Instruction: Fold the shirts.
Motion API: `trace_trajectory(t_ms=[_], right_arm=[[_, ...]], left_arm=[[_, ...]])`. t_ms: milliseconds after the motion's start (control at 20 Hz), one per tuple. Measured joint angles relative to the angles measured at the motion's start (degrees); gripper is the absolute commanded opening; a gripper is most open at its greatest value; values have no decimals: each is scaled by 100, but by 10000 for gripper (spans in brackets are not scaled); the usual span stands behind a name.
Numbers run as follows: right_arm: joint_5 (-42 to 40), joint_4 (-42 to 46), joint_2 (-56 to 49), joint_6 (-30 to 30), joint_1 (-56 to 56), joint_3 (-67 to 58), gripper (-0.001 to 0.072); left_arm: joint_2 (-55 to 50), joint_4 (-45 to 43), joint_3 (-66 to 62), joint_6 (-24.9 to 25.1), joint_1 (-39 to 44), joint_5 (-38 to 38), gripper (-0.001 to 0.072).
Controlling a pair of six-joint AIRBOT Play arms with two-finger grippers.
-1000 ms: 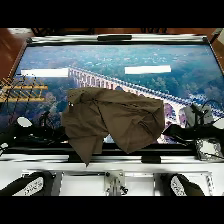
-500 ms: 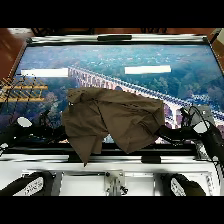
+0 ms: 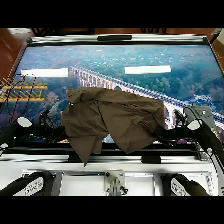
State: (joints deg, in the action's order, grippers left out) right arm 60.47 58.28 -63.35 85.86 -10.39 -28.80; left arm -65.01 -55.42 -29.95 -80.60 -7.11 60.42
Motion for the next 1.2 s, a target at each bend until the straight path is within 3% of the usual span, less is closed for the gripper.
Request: trace_trajectory(t_ms=[50,350,550,900,1200], right_arm=[[-11,2,-44,4,70,4,55],[225,-59,164,-186,232,-527,54],[739,-101,1001,-407,-63,-1993,54],[496,-269,2297,-175,-688,-5434,54],[245,-820,2559,170,-791,-6457,54]], left_arm=[[4,-2,0,0,0,0,37],[201,-81,-800,330,-9,437,35],[826,-431,-2761,328,-39,750,35],[1565,-636,-7838,-483,-236,302,35],[1880,-774,-8874,-730,-258,271,35]])
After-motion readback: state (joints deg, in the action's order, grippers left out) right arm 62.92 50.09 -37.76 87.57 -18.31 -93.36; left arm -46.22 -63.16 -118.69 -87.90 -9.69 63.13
